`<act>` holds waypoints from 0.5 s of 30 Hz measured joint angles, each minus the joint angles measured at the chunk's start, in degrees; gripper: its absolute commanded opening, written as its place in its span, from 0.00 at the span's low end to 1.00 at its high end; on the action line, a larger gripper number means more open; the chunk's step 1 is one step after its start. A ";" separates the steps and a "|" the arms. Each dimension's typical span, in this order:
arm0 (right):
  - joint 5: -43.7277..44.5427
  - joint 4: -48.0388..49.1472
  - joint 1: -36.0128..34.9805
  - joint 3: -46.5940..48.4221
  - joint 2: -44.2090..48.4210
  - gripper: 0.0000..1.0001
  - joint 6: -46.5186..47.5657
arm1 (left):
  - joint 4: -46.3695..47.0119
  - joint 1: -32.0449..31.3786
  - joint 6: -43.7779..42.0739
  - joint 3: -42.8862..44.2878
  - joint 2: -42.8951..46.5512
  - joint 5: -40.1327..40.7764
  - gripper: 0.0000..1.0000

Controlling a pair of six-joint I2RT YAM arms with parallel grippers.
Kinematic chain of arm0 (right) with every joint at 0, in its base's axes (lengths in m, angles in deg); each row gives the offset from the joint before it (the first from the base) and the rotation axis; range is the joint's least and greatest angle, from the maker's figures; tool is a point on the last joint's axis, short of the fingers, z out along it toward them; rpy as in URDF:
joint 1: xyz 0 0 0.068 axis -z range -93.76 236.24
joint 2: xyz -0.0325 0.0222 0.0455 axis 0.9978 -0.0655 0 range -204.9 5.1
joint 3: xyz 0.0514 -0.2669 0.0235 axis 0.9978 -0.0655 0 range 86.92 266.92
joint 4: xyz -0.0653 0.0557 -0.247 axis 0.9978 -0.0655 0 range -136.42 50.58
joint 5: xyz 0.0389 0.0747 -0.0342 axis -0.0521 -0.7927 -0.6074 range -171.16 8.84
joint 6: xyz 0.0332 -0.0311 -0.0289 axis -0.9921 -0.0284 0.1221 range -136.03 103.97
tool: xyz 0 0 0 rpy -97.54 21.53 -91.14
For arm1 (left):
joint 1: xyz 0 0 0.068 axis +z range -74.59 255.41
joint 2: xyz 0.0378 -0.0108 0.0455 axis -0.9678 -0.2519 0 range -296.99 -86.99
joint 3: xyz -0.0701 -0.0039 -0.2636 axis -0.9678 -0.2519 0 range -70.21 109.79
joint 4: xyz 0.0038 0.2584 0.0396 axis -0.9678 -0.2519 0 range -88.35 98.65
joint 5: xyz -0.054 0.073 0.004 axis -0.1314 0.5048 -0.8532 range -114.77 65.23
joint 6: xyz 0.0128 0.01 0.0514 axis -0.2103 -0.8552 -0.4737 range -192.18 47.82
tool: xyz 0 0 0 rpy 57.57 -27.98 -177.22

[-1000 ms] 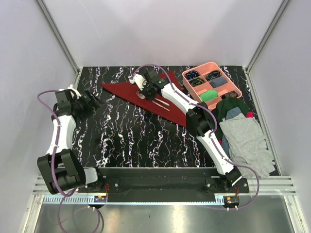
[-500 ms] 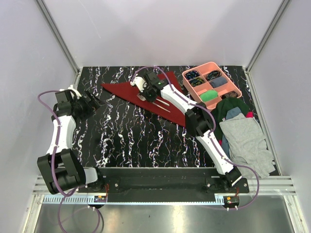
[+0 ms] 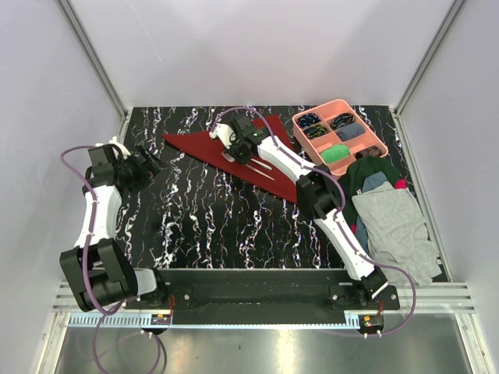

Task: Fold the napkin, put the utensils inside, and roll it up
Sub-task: Place the utensil onto the napkin

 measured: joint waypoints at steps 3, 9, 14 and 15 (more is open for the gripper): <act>0.20 0.00 0.00 0.00 -0.28 0.32 -0.09 | 0.02 0.02 0.09 -0.02 0.00 -0.28 0.99; 0.74 0.07 0.00 0.17 -0.33 0.49 -0.39 | 0.04 0.07 0.46 -0.09 0.00 -0.72 0.99; -0.35 -0.09 0.00 0.33 0.13 0.52 -2.73 | 0.04 0.28 0.59 -0.09 0.00 -0.85 0.99; -0.52 -0.15 -0.02 0.28 0.48 0.52 -3.56 | 0.07 0.33 0.59 -0.09 0.00 -0.87 0.99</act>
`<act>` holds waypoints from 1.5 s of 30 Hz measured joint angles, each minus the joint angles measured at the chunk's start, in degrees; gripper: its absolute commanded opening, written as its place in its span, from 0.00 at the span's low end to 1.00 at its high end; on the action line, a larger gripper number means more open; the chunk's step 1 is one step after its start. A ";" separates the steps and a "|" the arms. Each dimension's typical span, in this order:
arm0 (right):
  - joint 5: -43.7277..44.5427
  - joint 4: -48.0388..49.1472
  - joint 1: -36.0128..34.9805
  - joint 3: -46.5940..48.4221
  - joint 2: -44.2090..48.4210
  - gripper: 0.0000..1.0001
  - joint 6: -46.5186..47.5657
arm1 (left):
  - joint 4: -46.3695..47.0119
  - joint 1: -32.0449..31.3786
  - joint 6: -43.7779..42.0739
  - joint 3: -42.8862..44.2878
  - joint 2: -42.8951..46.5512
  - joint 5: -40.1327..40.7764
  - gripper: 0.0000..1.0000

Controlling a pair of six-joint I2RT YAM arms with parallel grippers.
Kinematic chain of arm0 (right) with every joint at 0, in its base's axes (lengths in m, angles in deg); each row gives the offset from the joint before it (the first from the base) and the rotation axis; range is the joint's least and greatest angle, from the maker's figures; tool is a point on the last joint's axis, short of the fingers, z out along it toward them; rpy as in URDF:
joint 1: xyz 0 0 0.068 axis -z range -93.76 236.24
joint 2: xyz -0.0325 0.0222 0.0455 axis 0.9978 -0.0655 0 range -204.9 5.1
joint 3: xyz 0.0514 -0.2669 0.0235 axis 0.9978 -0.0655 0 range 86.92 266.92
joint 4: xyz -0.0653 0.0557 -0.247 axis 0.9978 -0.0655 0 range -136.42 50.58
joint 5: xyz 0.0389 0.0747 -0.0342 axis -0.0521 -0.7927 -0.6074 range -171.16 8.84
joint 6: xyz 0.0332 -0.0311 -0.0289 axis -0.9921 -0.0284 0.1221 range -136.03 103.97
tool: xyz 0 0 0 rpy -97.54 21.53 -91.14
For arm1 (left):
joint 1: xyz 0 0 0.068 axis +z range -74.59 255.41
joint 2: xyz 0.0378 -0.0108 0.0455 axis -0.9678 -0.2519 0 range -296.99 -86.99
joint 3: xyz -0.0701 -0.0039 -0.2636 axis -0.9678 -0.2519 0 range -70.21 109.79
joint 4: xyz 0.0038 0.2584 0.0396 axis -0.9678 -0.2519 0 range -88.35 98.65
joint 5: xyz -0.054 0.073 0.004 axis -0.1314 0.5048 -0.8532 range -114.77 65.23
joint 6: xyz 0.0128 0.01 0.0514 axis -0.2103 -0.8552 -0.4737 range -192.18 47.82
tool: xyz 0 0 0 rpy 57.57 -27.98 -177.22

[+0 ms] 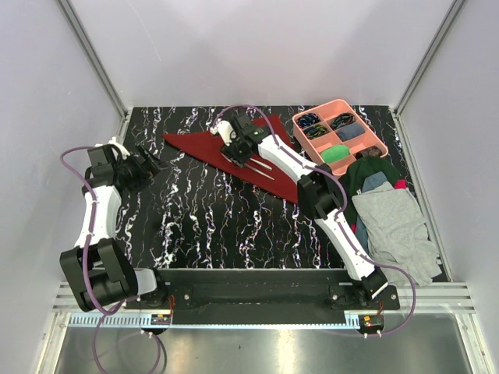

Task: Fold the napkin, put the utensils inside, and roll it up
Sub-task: Place the utensil onto the napkin

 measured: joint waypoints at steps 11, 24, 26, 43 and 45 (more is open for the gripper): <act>11.72 7.04 0.22 -39.08 35.28 0.55 -28.33 | 1.62 0.04 0.55 -0.81 0.02 -1.46 0.99; 15.72 8.74 18.29 -94.09 71.17 0.65 -69.83 | 2.56 0.04 1.97 -1.95 0.02 -3.56 0.99; 14.82 9.64 20.28 -97.59 75.12 0.64 -73.29 | 2.97 0.04 2.12 -1.95 0.02 -3.96 0.99; 5.29 23.67 28.11 -106.51 75.41 0.59 -85.50 | 3.41 0.04 2.47 -1.97 0.02 -4.85 0.99; 5.31 24.09 28.11 -107.25 75.41 0.59 -86.33 | 3.43 0.04 2.58 -1.99 0.02 -5.07 0.99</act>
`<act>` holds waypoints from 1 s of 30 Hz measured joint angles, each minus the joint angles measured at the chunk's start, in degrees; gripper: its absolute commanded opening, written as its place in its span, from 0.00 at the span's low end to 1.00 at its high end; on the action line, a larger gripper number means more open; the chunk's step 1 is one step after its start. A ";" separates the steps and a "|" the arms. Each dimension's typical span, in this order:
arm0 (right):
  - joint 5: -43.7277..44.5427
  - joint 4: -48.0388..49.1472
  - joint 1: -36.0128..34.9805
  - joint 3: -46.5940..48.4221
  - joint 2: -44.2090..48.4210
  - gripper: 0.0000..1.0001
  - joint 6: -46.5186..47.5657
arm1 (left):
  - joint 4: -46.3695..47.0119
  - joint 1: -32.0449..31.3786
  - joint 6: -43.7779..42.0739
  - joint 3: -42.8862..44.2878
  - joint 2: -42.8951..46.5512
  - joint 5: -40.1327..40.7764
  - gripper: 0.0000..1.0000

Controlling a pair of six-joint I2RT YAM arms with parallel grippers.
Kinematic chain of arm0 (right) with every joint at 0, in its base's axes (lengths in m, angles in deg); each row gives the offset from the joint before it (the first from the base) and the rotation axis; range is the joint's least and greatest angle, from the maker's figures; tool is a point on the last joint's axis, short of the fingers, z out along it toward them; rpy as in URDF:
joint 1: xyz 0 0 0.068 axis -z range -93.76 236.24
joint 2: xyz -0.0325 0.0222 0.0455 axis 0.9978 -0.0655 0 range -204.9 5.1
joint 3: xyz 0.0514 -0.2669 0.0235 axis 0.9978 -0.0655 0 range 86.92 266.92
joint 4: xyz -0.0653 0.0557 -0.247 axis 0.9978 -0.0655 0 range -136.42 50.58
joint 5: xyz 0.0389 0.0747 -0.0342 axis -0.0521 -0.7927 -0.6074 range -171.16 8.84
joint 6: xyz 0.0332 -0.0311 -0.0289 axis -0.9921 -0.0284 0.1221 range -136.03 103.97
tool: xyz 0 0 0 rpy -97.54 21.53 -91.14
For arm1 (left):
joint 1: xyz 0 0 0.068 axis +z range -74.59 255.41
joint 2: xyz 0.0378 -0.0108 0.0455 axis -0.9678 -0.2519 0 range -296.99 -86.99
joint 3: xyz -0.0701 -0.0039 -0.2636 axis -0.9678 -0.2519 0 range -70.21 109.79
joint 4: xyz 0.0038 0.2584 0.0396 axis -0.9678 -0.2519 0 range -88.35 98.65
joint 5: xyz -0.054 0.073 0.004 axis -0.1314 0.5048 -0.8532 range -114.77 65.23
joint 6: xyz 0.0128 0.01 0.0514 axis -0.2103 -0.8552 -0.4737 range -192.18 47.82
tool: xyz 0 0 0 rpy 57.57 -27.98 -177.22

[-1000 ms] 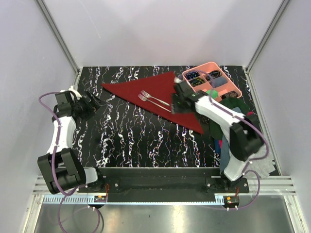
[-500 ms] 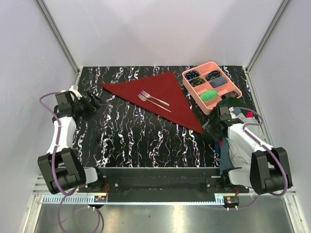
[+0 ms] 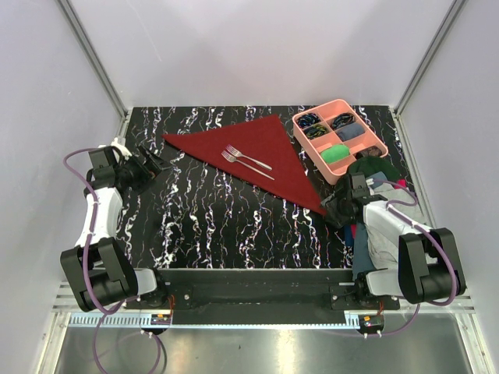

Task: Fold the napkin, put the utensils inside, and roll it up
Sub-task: Place the utensil onto the napkin, then fold the napkin

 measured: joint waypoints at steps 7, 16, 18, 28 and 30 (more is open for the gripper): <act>0.15 0.96 0.00 -0.37 -0.02 0.56 -1.53 | 0.96 0.00 0.48 -0.74 -0.02 -0.70 0.99; 1.09 1.88 0.00 -1.09 -0.92 0.47 -2.51 | 1.18 0.00 0.87 -0.87 -0.02 -0.94 0.99; 1.18 2.27 0.00 -1.16 -1.40 0.43 -2.62 | 1.18 0.00 0.90 -0.87 -0.02 -0.98 0.99; 1.53 4.00 0.00 -1.38 -2.49 0.33 -3.87 | 1.20 0.00 0.94 -0.87 -0.02 -1.40 0.99; 1.55 4.28 0.00 -1.40 -2.75 0.29 -4.07 | 1.20 0.00 0.98 -0.87 -0.02 -1.46 0.99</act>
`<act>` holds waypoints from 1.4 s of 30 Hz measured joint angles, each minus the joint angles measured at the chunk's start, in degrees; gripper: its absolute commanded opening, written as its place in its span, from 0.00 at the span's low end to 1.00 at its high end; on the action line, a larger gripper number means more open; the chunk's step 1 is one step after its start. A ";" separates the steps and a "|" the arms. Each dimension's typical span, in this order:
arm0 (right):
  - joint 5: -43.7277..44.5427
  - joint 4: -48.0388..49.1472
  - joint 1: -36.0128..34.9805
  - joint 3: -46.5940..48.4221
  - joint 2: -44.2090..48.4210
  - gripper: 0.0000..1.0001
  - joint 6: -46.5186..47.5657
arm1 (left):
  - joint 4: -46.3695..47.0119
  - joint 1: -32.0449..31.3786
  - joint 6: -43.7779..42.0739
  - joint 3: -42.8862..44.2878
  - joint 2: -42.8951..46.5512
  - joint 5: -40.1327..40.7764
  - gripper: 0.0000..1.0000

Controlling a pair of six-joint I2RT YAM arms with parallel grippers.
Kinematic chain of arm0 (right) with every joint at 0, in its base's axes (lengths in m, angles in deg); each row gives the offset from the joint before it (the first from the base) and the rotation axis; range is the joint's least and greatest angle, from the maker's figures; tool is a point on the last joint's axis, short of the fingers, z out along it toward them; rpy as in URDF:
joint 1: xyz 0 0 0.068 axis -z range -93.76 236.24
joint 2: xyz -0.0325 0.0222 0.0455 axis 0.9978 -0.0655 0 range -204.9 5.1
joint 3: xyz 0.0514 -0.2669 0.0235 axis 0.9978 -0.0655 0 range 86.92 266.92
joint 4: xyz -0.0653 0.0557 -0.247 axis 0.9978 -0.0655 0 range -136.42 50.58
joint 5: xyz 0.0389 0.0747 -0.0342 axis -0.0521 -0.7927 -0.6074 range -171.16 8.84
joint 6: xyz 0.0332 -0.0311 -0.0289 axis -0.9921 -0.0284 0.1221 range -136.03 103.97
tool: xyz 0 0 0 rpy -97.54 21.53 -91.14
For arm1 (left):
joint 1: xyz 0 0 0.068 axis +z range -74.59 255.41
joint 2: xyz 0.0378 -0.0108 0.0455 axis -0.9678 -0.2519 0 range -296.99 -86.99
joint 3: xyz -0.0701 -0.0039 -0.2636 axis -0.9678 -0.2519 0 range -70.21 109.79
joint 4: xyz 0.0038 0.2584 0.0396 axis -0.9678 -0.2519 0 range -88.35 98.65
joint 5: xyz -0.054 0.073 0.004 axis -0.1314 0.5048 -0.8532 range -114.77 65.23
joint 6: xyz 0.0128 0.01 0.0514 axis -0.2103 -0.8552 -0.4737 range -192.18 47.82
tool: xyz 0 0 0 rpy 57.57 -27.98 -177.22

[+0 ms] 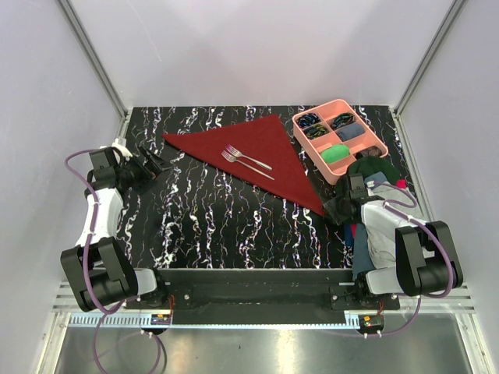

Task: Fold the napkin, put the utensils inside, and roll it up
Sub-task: Fold the napkin

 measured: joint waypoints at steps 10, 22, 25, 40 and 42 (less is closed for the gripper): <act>0.46 1.03 0.00 0.02 -0.92 0.01 1.33 | 0.04 0.00 0.35 0.00 -0.13 -0.81 0.99; 1.20 0.42 -0.11 0.94 1.31 0.00 9.55 | 0.24 0.00 0.39 0.00 -0.79 -0.87 0.99; 1.84 -0.17 -0.61 3.06 2.49 0.00 12.24 | 0.37 0.00 0.42 -0.02 -0.79 -1.01 0.99; 3.74 -0.44 -12.02 20.72 -8.35 0.00 21.44 | 0.44 0.00 0.61 -0.02 -0.90 -1.22 0.99; 3.67 -0.31 -13.18 23.54 -11.10 0.00 22.38 | 0.46 0.00 0.61 -0.02 -1.01 -1.25 0.99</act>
